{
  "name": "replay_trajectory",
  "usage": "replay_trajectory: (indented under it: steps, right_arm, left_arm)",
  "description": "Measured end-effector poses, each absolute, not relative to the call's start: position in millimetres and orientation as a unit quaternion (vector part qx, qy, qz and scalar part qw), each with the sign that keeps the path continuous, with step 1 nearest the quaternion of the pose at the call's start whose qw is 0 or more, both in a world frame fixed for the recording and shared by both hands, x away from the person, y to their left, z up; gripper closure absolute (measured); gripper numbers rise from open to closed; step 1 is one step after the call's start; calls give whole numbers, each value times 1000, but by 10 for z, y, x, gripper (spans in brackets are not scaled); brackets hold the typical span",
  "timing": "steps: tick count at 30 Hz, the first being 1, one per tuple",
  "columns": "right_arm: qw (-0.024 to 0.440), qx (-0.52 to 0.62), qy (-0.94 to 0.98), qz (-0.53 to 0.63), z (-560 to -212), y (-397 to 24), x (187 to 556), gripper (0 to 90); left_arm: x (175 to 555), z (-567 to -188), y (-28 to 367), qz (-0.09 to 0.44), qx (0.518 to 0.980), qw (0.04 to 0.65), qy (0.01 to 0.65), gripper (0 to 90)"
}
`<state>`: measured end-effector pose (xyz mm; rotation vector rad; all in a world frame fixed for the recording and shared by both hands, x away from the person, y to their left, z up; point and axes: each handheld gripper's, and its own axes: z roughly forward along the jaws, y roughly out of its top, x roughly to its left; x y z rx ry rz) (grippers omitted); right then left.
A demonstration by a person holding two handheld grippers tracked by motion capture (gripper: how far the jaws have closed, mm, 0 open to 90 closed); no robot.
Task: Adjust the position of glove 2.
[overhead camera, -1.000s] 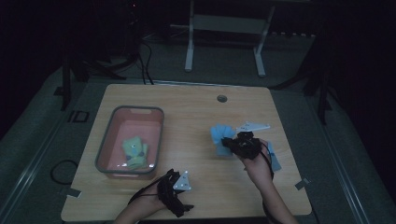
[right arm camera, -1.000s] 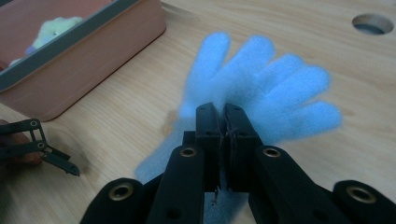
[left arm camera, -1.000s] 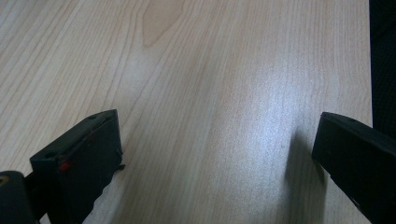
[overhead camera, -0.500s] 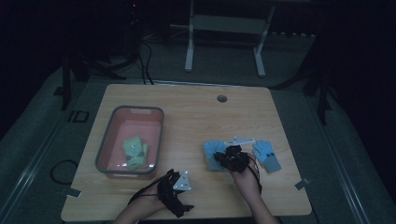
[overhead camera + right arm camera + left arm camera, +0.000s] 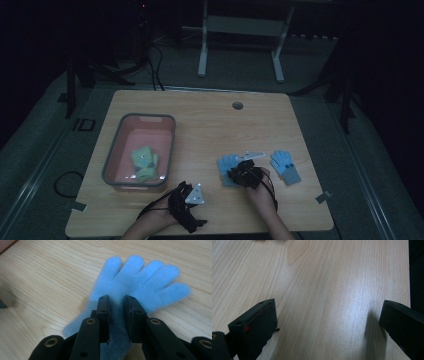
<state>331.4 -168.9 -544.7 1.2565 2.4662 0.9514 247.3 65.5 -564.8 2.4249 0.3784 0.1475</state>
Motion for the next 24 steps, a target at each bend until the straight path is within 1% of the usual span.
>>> replay_trajectory:
  steps: [6,8,12,13,19,22,24]
  right_arm:
    - [111,409,842,334,-5298,-1719,3283,699]
    - [109,403,844,338,-5261,-1757,3281,658]
    - [114,392,845,346,-5191,-1875,3293,646]
    - [114,388,846,349,-5172,-1915,3300,628]
    - [133,373,847,354,-5096,-2147,3331,600]
    - [144,368,845,359,-5040,-2418,3364,574]
    - [148,376,840,362,-5026,-2557,3386,574]
  left_arm:
    - [2476,-5636,661,57,928,339,146,19]
    - [2477,-5633,664,59,927,341,147,19]
    - [2471,-5646,656,58,929,335,145,19]
    - [2469,-5651,652,59,930,334,144,19]
    - [2475,-5654,654,58,930,333,143,19]
    - [2478,-5654,657,58,930,332,143,19]
    - [2476,-5654,657,58,930,333,144,19]
